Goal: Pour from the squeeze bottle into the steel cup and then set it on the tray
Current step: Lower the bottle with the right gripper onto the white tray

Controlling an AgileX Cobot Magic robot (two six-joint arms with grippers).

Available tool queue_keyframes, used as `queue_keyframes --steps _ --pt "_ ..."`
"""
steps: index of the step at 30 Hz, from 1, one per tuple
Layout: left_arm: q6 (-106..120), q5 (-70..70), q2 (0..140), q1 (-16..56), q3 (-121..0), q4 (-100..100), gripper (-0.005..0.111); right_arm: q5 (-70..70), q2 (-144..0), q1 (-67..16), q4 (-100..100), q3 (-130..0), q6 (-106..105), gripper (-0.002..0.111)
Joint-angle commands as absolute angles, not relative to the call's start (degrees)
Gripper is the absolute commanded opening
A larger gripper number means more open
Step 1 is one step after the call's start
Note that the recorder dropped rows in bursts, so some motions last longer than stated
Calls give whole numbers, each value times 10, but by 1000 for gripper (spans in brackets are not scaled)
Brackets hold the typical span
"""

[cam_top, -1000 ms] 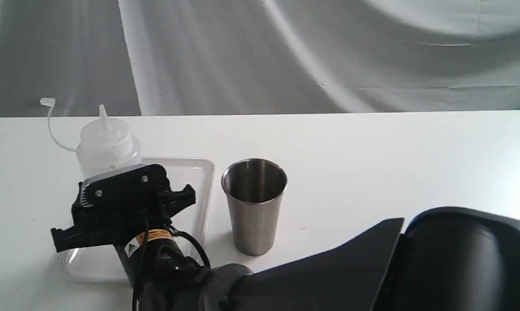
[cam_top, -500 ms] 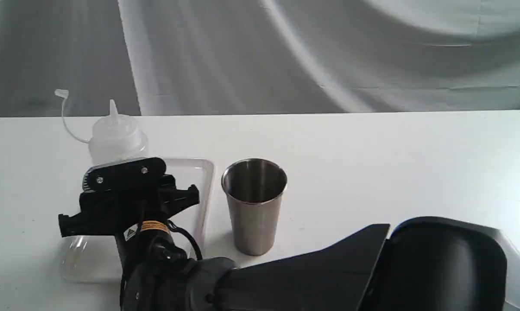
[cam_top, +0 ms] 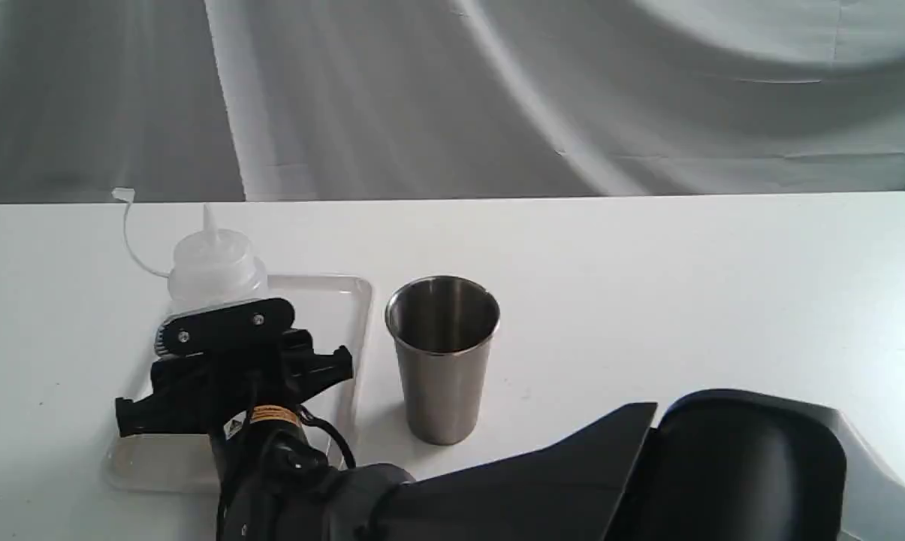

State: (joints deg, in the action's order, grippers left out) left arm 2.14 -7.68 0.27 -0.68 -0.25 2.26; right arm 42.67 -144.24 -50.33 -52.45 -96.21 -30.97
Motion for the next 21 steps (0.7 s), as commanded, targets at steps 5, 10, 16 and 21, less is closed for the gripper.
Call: queue_keyframes --steps 5,10,16,21 --pt "19 -76 0 -4 0 23 8 442 -1434 -503 -514 -968 -303 0" --pt "18 -76 0 -4 0 23 8 442 -1435 -503 -514 -968 -296 0" --pt "18 -76 0 -4 0 23 8 442 -1442 -503 -514 -968 -296 0" --pt "18 -76 0 -4 0 23 8 439 -1442 -503 -514 -968 -296 0"
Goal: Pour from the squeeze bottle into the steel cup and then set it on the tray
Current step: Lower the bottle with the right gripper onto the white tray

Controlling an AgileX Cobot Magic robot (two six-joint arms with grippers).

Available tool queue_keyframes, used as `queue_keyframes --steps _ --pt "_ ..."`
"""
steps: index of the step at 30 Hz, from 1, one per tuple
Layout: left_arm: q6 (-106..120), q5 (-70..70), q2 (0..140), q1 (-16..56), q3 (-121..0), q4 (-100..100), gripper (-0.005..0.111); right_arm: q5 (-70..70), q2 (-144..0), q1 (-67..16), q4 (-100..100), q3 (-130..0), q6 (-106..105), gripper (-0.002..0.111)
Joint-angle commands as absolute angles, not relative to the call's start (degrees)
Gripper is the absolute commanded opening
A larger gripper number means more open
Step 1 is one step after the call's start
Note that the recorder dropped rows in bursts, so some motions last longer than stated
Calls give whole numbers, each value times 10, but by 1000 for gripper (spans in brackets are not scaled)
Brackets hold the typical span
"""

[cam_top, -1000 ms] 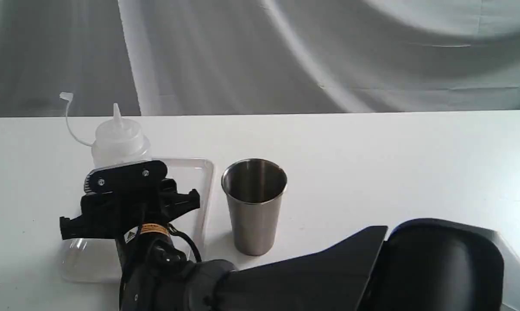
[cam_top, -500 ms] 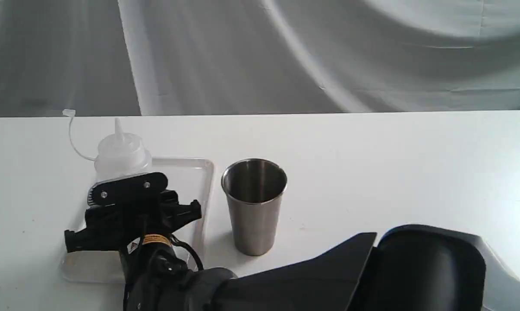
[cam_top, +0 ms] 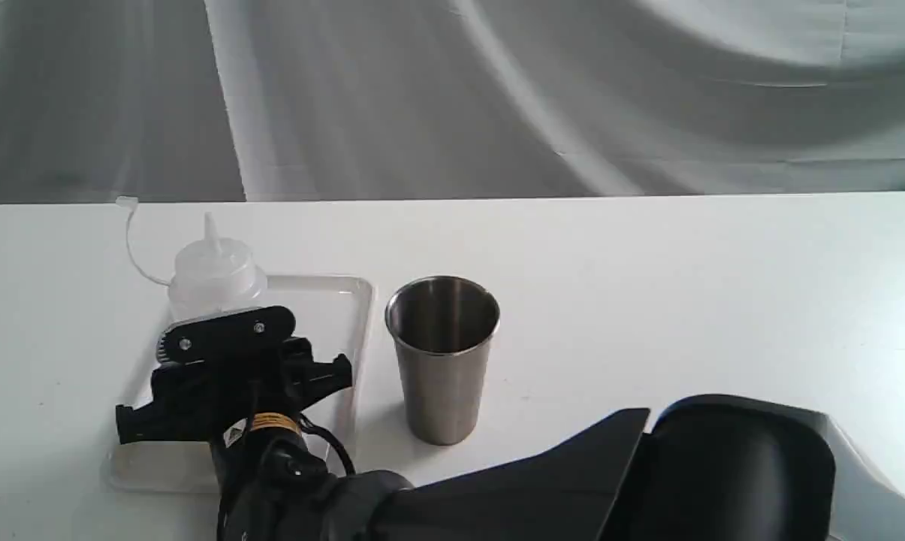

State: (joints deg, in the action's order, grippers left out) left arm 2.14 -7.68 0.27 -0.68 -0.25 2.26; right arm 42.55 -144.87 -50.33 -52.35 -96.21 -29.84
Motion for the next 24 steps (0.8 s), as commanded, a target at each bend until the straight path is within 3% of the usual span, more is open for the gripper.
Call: queue_keyframes --steps 1,7,24 --pt "20 -76 0 -4 0 23 8 434 -1442 -503 -514 -968 -296 0" --pt "20 -76 0 -4 0 23 8 427 -1442 -503 -514 -968 -296 6" --pt "18 -76 0 -4 0 23 8 419 -1442 -503 -514 -968 -296 69"
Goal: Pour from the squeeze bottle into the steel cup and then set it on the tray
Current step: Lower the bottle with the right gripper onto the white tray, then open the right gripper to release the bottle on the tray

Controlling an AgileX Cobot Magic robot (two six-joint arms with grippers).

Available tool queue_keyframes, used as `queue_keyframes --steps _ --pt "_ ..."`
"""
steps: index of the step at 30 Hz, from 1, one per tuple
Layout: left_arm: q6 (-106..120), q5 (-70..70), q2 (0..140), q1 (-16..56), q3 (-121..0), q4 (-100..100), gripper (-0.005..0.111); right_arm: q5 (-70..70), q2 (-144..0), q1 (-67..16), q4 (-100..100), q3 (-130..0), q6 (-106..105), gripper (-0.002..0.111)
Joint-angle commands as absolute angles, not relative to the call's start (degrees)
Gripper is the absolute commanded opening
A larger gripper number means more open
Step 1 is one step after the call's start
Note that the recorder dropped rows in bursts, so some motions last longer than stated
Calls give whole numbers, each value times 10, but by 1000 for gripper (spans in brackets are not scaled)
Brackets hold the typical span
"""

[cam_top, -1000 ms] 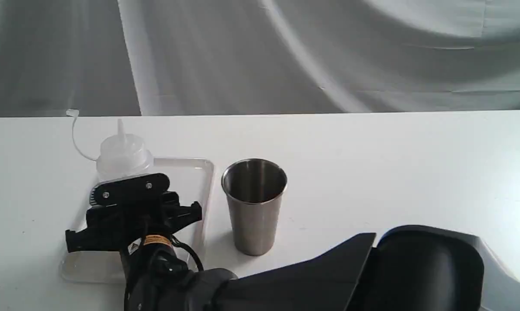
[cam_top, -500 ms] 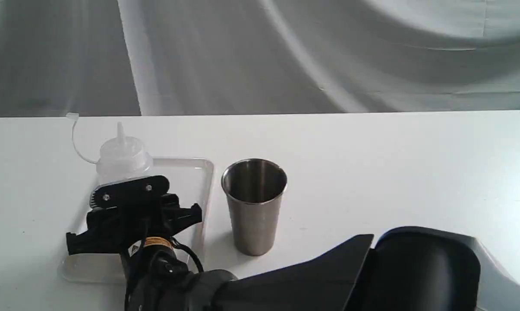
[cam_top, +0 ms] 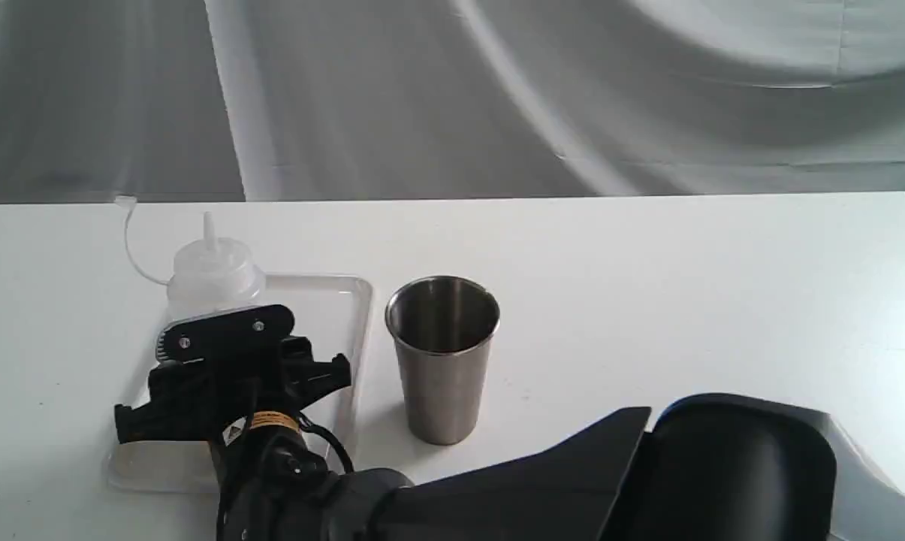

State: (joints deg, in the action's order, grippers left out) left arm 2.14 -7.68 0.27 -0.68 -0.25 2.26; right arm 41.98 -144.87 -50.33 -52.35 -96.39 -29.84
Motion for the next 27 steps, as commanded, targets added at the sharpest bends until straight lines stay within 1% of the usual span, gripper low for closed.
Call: queue_keyframes --steps 1,7,21,27 --pt "20 -76 0 -4 0 23 8 416 -1442 -503 -514 -968 -296 72" --pt "20 -76 0 -4 0 23 8 413 -1442 -504 -514 -968 -296 79" --pt "18 -76 0 -4 0 23 8 410 -1435 -514 -533 -968 -297 79" --pt "20 -76 0 -4 0 23 8 382 -1434 -514 -533 -968 -322 79"
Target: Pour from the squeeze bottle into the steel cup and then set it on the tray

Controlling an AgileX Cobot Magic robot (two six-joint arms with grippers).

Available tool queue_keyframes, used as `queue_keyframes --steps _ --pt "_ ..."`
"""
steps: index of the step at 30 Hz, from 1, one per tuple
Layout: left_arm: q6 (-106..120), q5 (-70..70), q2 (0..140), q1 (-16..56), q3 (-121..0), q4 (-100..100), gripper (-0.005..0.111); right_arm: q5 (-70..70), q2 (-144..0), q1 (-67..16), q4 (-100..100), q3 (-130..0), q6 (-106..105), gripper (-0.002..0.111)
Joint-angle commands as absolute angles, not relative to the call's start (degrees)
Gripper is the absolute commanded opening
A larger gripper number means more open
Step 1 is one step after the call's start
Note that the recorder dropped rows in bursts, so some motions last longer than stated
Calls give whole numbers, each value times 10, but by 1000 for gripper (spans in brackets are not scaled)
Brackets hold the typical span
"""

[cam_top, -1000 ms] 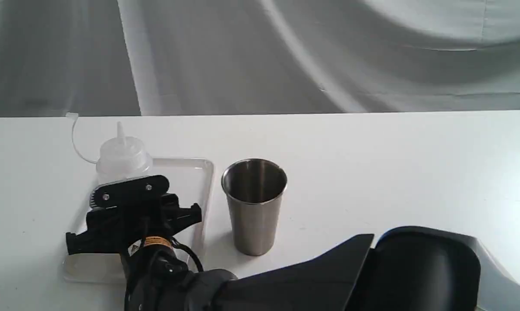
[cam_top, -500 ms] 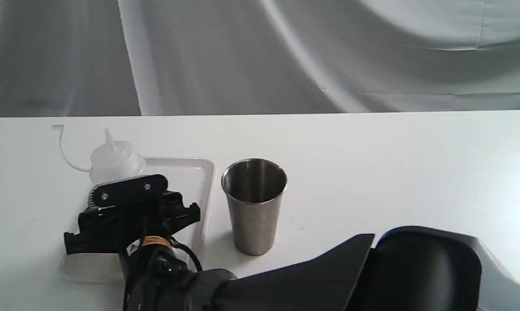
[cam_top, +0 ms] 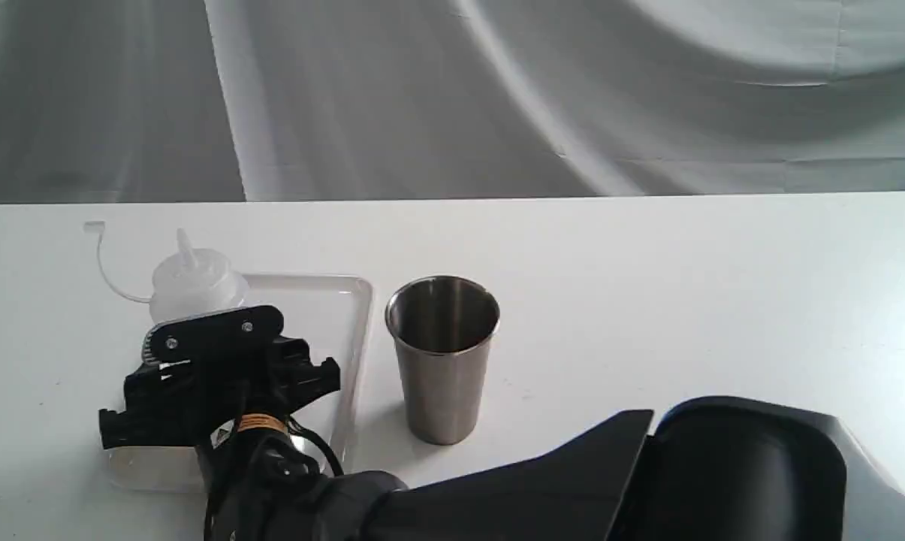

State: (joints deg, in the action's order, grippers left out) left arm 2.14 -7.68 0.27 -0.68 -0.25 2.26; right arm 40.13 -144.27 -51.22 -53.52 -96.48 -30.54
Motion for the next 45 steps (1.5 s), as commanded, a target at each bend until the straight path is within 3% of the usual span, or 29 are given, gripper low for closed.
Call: queue_keyframes --steps 1,8,45 --pt "20 -76 0 -4 0 23 8 382 -1434 -514 -533 -968 -323 80" --pt "20 -76 0 -4 0 23 8 382 -1434 -514 -533 -968 -332 105" --pt "19 -76 0 -4 0 23 8 370 -1287 -536 -511 -786 -346 105"
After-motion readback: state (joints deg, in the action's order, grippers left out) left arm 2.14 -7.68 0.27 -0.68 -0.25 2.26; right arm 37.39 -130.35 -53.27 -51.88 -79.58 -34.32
